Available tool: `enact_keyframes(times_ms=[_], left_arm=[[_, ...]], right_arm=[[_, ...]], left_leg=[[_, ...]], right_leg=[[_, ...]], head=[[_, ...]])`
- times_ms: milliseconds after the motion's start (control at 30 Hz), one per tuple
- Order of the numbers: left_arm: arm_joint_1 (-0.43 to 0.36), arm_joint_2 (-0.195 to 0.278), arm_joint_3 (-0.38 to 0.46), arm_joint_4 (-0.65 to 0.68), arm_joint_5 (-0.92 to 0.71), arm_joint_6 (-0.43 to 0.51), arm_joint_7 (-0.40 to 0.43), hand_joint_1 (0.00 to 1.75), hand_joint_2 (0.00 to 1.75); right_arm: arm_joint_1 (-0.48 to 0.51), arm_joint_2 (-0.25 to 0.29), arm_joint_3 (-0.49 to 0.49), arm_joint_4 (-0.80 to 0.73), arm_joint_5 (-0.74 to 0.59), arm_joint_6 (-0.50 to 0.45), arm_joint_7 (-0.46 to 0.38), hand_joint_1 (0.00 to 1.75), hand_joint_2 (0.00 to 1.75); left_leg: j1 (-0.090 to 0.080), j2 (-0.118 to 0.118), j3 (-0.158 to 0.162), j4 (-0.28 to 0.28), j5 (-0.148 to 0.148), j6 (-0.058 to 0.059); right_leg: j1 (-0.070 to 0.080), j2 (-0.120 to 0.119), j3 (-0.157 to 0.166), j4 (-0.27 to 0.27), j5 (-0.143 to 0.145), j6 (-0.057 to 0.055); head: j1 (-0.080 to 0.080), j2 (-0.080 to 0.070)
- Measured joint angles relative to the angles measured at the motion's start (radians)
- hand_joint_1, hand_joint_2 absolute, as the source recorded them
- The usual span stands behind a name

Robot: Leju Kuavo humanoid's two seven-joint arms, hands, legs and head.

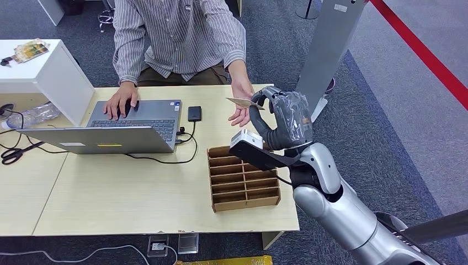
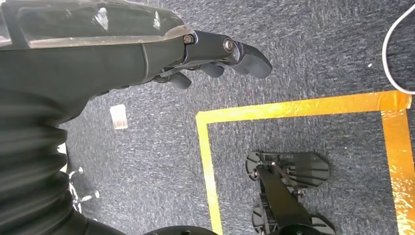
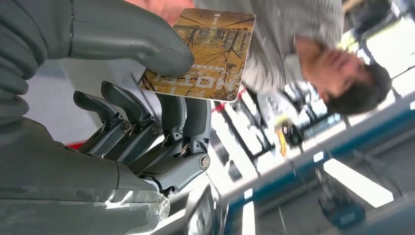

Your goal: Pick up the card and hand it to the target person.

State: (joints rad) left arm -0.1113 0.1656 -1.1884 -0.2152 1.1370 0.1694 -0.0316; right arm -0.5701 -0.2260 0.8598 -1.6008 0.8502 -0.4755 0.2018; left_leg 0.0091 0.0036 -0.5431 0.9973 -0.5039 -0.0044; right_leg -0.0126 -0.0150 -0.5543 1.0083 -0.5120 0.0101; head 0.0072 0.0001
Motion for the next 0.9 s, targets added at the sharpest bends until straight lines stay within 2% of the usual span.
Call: enact_keyframes(times_ms=[133,333,767,867,900], left_arm=[[-0.005,-0.001,0.0,0.0,-0.002,0.0,0.003,0.0,1.75],[-0.012,-0.002,-0.001,0.0,-0.012,-0.001,0.012,0.0,1.75],[-0.021,-0.002,-0.002,0.0,-0.013,-0.003,0.018,0.0,1.75],[-0.021,-0.002,-0.002,0.0,-0.013,-0.003,0.018,0.0,1.75],[-0.02,-0.002,-0.002,0.0,-0.013,-0.004,0.018,0.0,1.31]], right_arm=[[0.004,0.006,-0.001,0.042,0.037,-0.087,-0.028,1.75,1.75],[0.012,0.015,0.0,0.111,0.095,-0.159,-0.045,1.75,1.75],[0.015,0.047,0.018,0.256,0.138,-0.198,-0.06,1.75,1.75],[0.015,0.057,0.024,0.288,0.137,-0.201,-0.065,0.44,1.75],[0.015,0.061,0.026,0.298,0.136,-0.202,-0.067,0.0,1.75]], left_leg=[[0.0,0.0,0.0,0.0,0.0,0.0],[0.0,0.0,0.0,0.0,0.0,0.0],[0.0,0.0,0.0,0.0,0.0,0.0],[0.0,0.0,0.0,0.0,0.0,0.0],[0.0,0.0,0.0,0.0,0.0,0.0]], right_leg=[[0.0,0.0,0.0,0.0,0.0,0.0],[0.0,0.0,0.0,0.0,0.0,0.0],[0.0,0.0,0.0,0.0,0.0,0.0],[0.0,0.0,0.0,0.0,0.0,0.0],[0.0,0.0,0.0,0.0,0.0,0.0]], head=[[0.001,0.0],[0.0,0.0],[0.0,0.0],[0.0,0.0],[0.0,0.0]])
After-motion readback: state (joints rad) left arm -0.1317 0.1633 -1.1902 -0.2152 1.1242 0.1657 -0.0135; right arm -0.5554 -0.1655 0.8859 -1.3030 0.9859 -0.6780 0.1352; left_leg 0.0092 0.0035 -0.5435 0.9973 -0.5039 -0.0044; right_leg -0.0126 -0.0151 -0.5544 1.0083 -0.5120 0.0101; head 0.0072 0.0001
